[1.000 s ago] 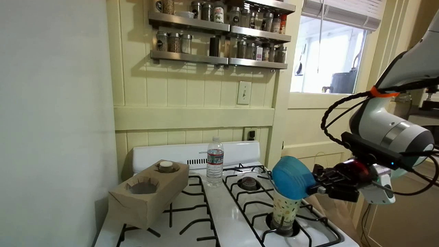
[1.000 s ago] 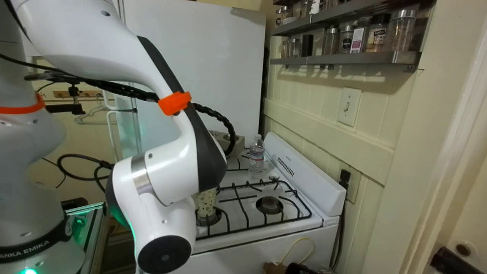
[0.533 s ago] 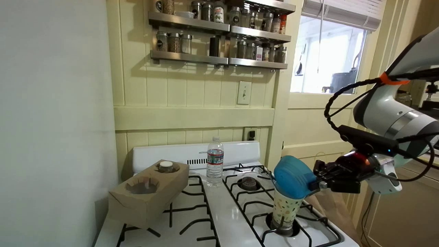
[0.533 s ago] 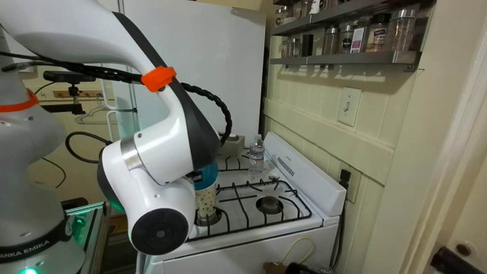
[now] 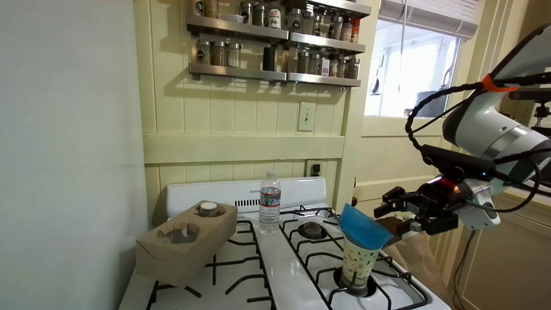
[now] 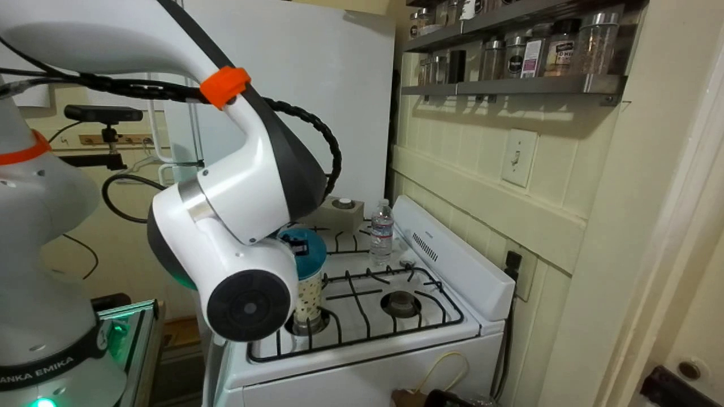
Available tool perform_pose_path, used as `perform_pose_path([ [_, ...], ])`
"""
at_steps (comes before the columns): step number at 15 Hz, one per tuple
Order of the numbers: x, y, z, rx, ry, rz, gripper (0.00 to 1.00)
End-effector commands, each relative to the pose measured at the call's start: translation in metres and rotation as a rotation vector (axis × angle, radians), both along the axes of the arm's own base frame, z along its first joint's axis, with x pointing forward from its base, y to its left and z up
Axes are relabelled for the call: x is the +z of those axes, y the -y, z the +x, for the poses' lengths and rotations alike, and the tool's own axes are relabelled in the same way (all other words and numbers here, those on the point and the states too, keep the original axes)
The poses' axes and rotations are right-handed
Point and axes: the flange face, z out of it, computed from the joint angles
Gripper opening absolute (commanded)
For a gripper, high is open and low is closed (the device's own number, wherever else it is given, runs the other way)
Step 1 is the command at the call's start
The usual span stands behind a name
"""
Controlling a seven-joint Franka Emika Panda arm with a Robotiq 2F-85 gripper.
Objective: Put the blue bowl on top of the coffee cup.
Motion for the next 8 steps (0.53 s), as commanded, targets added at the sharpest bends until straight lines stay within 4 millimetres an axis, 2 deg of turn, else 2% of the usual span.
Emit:
perform_pose_path([
  [1,0.018,-0.007,-0.005,-0.003,0.003,-0.06,0.96],
  [3,0.03,-0.012,-0.005,0.01,0.028,-0.079,1.0],
  [6,0.062,-0.023,-0.012,0.062,0.108,-0.189,1.0],
  [8,0.086,-0.03,-0.01,0.099,0.133,-0.286,1.0],
])
